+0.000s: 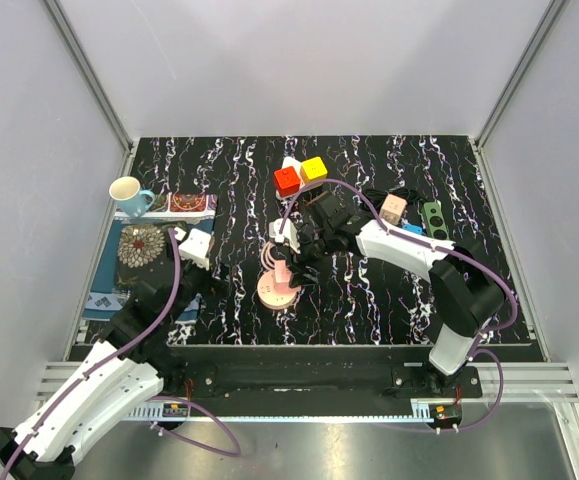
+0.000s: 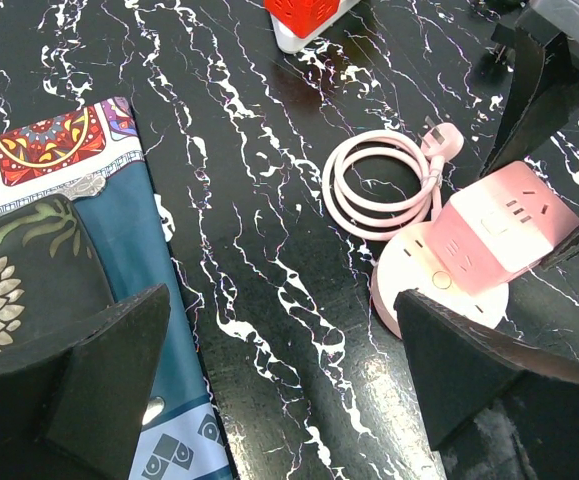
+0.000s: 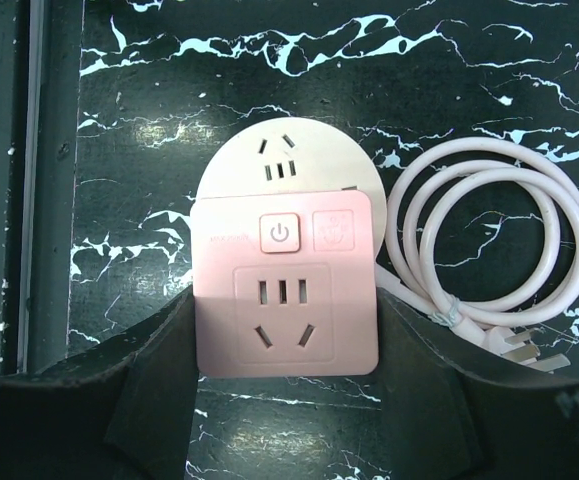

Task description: Insert the plug

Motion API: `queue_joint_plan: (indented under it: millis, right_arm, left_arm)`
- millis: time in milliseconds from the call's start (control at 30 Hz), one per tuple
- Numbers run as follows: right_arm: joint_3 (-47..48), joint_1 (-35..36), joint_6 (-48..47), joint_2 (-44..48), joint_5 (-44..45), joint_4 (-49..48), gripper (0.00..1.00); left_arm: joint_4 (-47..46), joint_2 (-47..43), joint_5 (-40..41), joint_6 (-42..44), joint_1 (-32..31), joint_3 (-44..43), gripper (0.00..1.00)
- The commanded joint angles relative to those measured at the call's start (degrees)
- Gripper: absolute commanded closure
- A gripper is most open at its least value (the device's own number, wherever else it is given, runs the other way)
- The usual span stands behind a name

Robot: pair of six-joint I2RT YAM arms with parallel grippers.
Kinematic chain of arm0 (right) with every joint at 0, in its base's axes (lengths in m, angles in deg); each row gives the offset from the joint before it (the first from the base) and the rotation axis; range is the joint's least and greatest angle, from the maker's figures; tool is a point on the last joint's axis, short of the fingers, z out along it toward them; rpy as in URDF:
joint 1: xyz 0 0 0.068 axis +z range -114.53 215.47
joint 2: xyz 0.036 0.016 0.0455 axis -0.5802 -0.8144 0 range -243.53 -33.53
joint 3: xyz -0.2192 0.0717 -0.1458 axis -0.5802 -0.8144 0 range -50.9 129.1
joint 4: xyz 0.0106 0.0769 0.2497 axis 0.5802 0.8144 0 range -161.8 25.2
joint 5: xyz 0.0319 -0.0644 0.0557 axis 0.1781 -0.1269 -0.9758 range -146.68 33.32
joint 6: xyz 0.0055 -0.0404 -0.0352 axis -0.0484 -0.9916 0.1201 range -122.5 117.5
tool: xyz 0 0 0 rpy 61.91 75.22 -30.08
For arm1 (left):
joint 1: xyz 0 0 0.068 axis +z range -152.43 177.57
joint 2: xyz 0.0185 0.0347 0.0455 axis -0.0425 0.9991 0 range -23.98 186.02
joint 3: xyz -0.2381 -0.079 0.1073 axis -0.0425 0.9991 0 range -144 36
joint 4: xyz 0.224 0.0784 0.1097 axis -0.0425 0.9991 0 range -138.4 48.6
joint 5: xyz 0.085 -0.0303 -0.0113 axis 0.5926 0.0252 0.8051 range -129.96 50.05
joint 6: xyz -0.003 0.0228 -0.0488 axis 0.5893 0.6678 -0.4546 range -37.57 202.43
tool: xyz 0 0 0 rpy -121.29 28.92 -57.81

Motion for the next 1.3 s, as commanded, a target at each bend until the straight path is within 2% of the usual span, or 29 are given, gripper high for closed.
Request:
queue_joint_plan:
  millis: [0, 533, 1067, 1167, 1267]
  right_arm:
    - [2.1, 0.2, -2.0, -1.9, 2.2, 4.5, 0.89]
    - [2.9, -0.5, -5.1, -5.5, 6.8, 5.1, 0.86]
    - [1.6, 0.2, -3.8, -8.4, 11.2, 6.4, 0.94]
    - [2.3, 0.2, -4.1, -8.5, 12.7, 9.1, 0.92]
    - [1.5, 0.2, -3.9, -7.7, 14.5, 9.8, 0.83]
  left_arm:
    - [-3.1, 0.3, -1.3, 1.0, 0.4, 0.0, 0.01]
    - [-3.3, 0.7, -1.8, 0.7, 0.4, 0.0, 0.01]
    - [-3.3, 0.1, -1.9, 0.8, 0.4, -0.3, 0.01]
    - [-3.4, -0.1, -2.1, 0.8, 0.4, -0.3, 0.01]
    - [-3.3, -0.4, -2.1, 0.9, 0.4, -0.3, 0.01]
